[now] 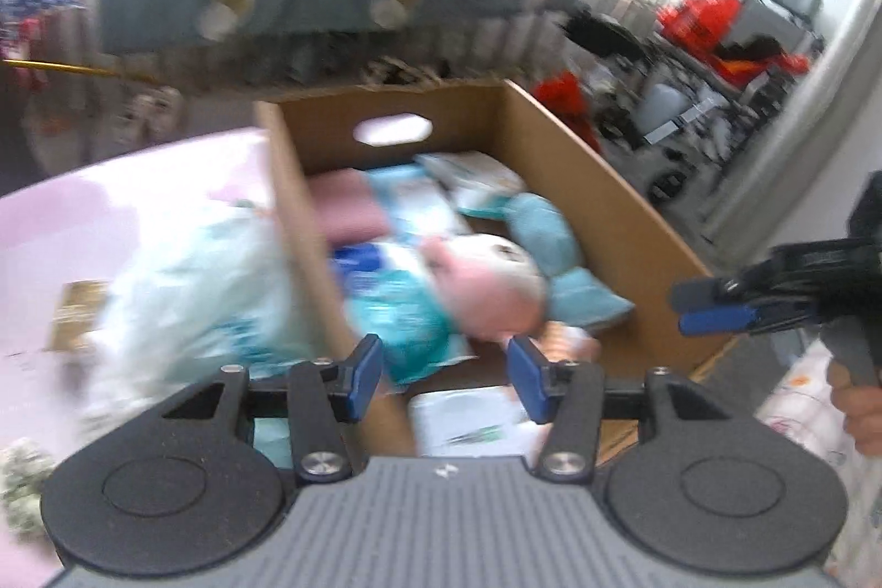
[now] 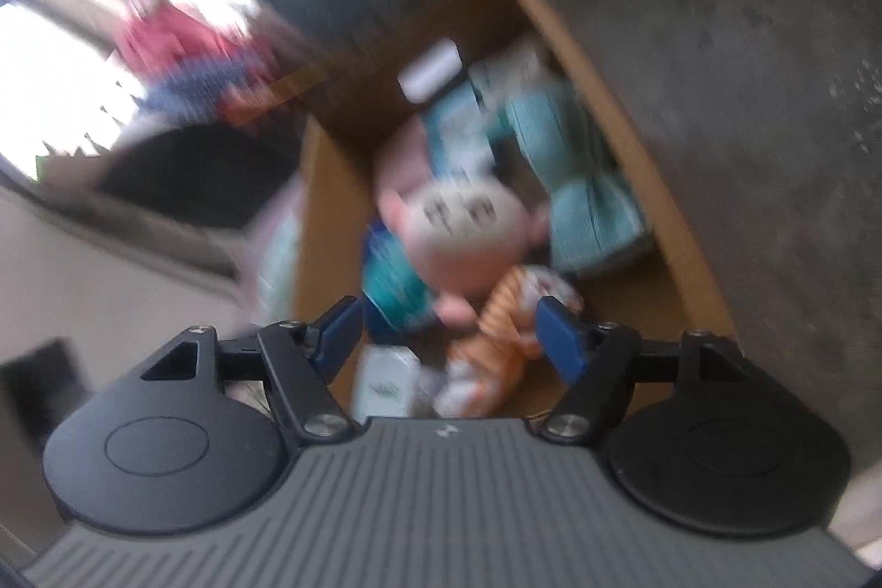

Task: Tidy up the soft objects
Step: 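Carry the striped sock bundle into the box and open the right gripper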

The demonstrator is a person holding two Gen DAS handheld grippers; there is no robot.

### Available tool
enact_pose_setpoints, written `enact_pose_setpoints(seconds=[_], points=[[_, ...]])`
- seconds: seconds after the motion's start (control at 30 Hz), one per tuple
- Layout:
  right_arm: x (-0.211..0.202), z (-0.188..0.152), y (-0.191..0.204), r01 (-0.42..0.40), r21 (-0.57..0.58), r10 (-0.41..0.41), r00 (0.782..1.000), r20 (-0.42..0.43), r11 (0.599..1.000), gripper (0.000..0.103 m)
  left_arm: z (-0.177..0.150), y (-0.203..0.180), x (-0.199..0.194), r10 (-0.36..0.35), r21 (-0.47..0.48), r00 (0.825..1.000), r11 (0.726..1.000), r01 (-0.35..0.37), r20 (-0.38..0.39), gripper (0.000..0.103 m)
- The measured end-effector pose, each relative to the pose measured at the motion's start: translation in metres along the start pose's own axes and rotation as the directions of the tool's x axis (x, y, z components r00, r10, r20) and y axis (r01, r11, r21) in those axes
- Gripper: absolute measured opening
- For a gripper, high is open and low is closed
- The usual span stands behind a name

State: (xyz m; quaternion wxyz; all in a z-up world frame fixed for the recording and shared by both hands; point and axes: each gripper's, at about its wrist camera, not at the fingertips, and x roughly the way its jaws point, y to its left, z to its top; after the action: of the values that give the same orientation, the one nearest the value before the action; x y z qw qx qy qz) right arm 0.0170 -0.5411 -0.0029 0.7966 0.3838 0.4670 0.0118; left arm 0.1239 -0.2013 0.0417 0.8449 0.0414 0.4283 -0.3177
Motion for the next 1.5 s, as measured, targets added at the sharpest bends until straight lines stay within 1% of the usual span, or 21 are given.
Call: enact_pose_setpoints(seconds=[0.07,0.13,0.2,0.3,0.4,0.5,0.57,0.63,0.73,0.8,0.83,0.87,0.97,1.07,1.2,1.27,1.33,1.4,1.43,1.47,1.5], points=[[0.016,0.005,0.013,0.1,-0.032,-0.101,0.994,-0.039,0.994,0.073,-0.01,0.019,-0.017,0.044,-0.017,0.998,0.999,-0.044,0.042,0.054],[0.027,0.009,0.026,0.119,-0.069,-0.123,0.991,-0.06,0.99,0.074,-0.022,0.035,-0.031,0.09,-0.031,0.993,0.996,-0.088,0.073,0.054],[0.041,0.009,0.032,0.15,-0.057,-0.156,0.981,-0.114,0.987,0.074,-0.034,0.047,-0.041,0.126,-0.046,0.988,0.991,-0.123,0.092,0.054],[0.058,0.003,0.044,0.199,-0.114,-0.214,0.967,-0.139,0.973,0.074,-0.051,0.063,-0.053,0.16,-0.064,0.98,0.986,-0.154,0.114,0.054],[0.082,0.002,0.049,0.254,-0.13,-0.275,0.945,-0.176,0.958,0.074,-0.064,0.075,-0.057,0.177,-0.083,0.977,0.982,-0.168,0.122,0.054],[0.105,0.005,0.044,0.323,-0.125,-0.343,0.917,-0.203,0.938,0.073,-0.075,0.089,-0.059,0.173,-0.102,0.977,0.982,-0.161,0.122,0.054],[0.118,0.006,0.037,0.36,-0.099,-0.373,0.9,-0.223,0.928,0.071,-0.081,0.095,-0.06,0.165,-0.116,0.979,0.982,-0.151,0.118,0.054],[0.129,0.008,0.028,0.383,-0.052,-0.384,0.891,-0.244,0.922,0.07,-0.087,0.102,-0.06,0.153,-0.127,0.981,0.982,-0.138,0.116,0.054],[0.139,0.011,0.021,0.379,0.017,-0.362,0.895,-0.262,0.925,0.069,-0.092,0.111,-0.058,0.149,-0.14,0.983,0.981,-0.133,0.109,0.054],[0.142,0.013,0.022,0.379,0.022,-0.36,0.896,-0.26,0.925,0.061,-0.094,0.115,-0.057,0.147,-0.154,0.983,0.98,-0.13,0.106,0.054],[0.143,0.012,0.022,0.379,0.027,-0.36,0.896,-0.261,0.925,0.059,-0.095,0.117,-0.057,0.145,-0.162,0.984,0.979,-0.127,0.105,0.054],[0.143,0.012,0.023,0.379,0.03,-0.359,0.896,-0.261,0.925,0.053,-0.096,0.12,-0.057,0.141,-0.171,0.985,0.978,-0.122,0.103,0.054],[0.14,0.006,0.028,0.351,0.005,-0.338,0.904,-0.262,0.936,0.048,-0.098,0.123,-0.056,0.139,-0.187,0.985,0.975,-0.118,0.103,0.054],[0.132,-0.003,0.038,0.362,-0.052,-0.364,0.904,-0.224,0.931,0.045,-0.099,0.124,-0.057,0.142,-0.19,0.984,0.974,-0.121,0.104,0.054],[0.101,0.001,0.058,0.415,-0.151,-0.433,0.895,-0.11,0.897,0.045,-0.099,0.124,-0.057,0.141,-0.188,0.984,0.975,-0.12,0.106,0.054],[0.083,0.008,0.069,0.462,-0.215,-0.48,0.877,-0.033,0.86,0.045,-0.099,0.124,-0.057,0.141,-0.19,0.984,0.974,-0.119,0.106,0.054],[0.071,0.015,0.081,0.517,-0.309,-0.531,0.846,0.044,0.798,0.045,-0.099,0.125,-0.057,0.14,-0.195,0.985,0.974,-0.117,0.105,0.054],[0.066,0.017,0.091,0.58,-0.43,-0.595,0.795,0.116,0.692,0.046,-0.099,0.124,-0.057,0.141,-0.195,0.984,0.974,-0.118,0.106,0.054],[0.068,0.015,0.095,0.607,-0.487,-0.629,0.764,0.142,0.628,0.047,-0.099,0.124,-0.057,0.142,-0.194,0.984,0.974,-0.119,0.107,0.054],[0.074,0.011,0.096,0.631,-0.548,-0.673,0.723,0.159,0.549,0.048,-0.1,0.123,-0.058,0.143,-0.191,0.984,0.974,-0.121,0.108,0.054],[0.08,0.009,0.092,0.641,-0.586,-0.702,0.693,0.163,0.497,0.049,-0.1,0.122,-0.058,0.144,-0.188,0.984,0.975,-0.122,0.109,0.054]])
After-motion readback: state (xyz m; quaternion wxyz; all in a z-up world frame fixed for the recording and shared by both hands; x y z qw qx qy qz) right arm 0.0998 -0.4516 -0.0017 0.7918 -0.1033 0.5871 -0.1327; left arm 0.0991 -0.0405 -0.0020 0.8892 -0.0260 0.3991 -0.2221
